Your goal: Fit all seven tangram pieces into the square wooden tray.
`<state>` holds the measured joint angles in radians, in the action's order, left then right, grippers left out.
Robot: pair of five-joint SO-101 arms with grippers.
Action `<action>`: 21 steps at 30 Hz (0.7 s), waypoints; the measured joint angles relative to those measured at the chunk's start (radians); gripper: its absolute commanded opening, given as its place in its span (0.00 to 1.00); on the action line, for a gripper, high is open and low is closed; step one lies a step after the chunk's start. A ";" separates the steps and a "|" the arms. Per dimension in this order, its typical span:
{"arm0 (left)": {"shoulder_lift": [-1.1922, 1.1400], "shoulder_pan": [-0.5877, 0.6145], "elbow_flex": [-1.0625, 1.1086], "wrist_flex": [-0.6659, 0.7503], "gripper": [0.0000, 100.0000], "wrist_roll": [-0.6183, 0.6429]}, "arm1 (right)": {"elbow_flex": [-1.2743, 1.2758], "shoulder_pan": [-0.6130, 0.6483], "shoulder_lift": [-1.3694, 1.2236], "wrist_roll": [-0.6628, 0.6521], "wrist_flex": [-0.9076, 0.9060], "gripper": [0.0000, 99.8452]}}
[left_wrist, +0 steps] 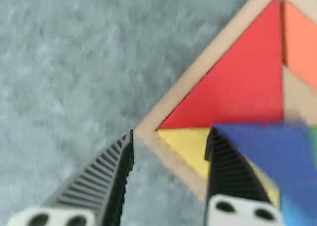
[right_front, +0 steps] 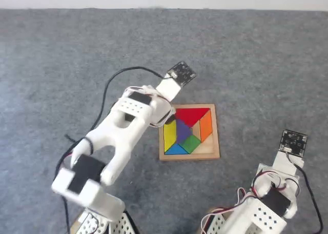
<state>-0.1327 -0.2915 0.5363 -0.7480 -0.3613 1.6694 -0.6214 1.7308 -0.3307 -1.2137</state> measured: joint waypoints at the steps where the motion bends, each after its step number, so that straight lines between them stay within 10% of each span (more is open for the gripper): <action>1: -0.018 -0.006 -0.021 -0.002 0.21 0.000 | 0.000 0.000 0.000 0.000 0.000 0.11; 11: -0.034 -0.038 -0.071 -0.041 0.21 0.051 | 0.000 0.000 0.000 0.000 0.000 0.11; 21: 0.477 -0.087 0.319 -0.041 0.21 0.106 | 0.000 0.000 0.000 0.000 0.000 0.11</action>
<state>0.3445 -0.3790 0.8554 -0.7894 -0.2555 1.6694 -0.6214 1.7308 -0.3307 -1.2137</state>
